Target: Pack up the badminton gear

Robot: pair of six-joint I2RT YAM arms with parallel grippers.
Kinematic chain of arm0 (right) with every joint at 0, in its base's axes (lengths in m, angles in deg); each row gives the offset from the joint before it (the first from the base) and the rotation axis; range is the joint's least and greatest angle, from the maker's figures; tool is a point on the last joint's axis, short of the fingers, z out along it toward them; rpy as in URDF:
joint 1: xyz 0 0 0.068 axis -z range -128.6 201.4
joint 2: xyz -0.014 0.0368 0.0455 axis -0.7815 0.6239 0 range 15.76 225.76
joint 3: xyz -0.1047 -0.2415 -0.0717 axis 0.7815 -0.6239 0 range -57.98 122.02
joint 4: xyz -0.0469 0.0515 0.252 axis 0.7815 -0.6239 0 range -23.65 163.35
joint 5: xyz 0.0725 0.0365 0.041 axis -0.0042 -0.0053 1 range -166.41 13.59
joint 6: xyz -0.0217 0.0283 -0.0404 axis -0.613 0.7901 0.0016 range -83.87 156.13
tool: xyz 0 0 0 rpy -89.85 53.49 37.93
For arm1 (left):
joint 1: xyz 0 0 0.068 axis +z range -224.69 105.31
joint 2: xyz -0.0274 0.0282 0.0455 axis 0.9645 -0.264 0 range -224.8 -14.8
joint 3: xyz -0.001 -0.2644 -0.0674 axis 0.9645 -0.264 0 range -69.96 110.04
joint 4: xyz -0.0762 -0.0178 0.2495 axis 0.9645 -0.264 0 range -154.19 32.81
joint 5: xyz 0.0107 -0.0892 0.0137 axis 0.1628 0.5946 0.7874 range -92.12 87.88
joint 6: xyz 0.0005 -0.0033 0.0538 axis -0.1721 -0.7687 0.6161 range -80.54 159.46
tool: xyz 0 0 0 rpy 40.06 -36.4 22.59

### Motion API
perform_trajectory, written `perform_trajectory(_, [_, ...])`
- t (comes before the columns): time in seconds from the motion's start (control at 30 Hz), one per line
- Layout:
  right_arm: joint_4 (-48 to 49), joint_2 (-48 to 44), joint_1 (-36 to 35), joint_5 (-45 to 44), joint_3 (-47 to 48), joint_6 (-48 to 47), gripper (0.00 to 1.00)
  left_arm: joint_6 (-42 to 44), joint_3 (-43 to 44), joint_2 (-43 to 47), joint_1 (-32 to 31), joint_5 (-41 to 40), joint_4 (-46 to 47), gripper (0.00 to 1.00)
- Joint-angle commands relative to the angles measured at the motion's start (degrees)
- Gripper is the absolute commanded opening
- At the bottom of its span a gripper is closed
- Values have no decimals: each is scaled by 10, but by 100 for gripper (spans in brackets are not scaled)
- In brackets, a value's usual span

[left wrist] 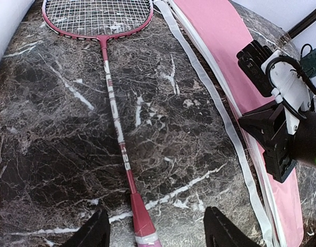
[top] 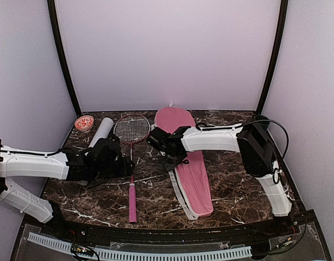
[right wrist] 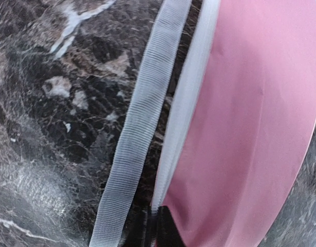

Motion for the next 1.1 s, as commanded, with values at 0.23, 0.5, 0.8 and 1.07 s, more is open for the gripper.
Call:
perform_trajectory(0.23, [15,-66,12,70,2,4,0,-16,8,-35,39,28,-2,65])
perform_trajectory(0.5, [72,-115,59,185,-66,14,0,11,7,-91,92,89,57,56])
perform_trajectory(0.8, [144,-155,100,294,-133,29,0,19,57,-188,106,101,72,42])
perform_trajectory(1.07, [202,-180,127,371,-172,53,0,-24,131,-275,106,49,-18,32])
